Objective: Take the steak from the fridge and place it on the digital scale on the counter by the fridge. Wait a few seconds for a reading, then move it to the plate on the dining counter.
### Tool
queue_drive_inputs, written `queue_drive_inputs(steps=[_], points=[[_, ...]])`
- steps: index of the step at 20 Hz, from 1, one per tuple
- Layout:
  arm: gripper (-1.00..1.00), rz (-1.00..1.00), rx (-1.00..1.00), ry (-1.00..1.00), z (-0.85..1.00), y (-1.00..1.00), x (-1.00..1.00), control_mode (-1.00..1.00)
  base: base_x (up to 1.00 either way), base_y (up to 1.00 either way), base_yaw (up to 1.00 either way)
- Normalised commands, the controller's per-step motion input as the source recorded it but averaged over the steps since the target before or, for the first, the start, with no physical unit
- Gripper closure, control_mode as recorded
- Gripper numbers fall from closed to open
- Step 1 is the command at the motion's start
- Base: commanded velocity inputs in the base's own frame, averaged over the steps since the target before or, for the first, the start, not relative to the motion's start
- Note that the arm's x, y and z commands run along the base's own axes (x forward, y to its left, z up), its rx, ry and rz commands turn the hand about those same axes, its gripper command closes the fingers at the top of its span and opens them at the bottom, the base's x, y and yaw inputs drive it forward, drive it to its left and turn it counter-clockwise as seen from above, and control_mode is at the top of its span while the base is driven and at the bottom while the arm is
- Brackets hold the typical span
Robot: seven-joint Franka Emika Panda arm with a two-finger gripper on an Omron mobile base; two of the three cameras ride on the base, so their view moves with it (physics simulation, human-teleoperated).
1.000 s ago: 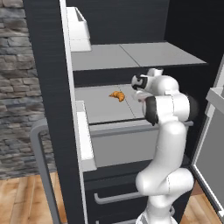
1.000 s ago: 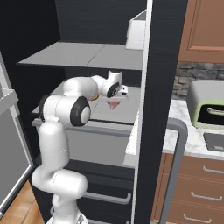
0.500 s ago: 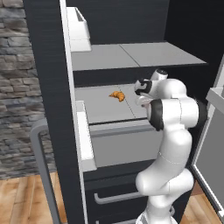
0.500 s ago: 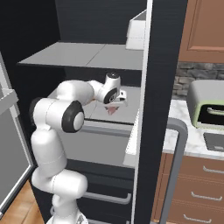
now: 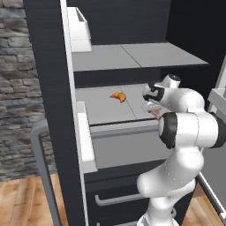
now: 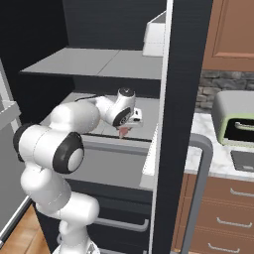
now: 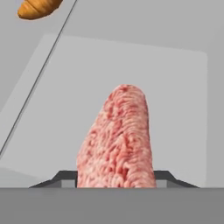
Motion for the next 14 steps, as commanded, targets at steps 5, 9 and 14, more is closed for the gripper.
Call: queue_drive_inputs(steps=[5, 9, 14], points=[[1.0, 0.0, 0.0, -0.03, 0.57, 0.0, -0.58, -1.0, 0.0, 0.0, 0.0], [1.0, 0.0, -0.02, 0.01, 0.91, 0.21, -0.48, -1.0, 0.0, 0.0, 0.0], [1.0, 0.0, -0.06, 0.0, 0.97, 0.38, -0.84, -1.0, 0.0, 0.0, 0.0]])
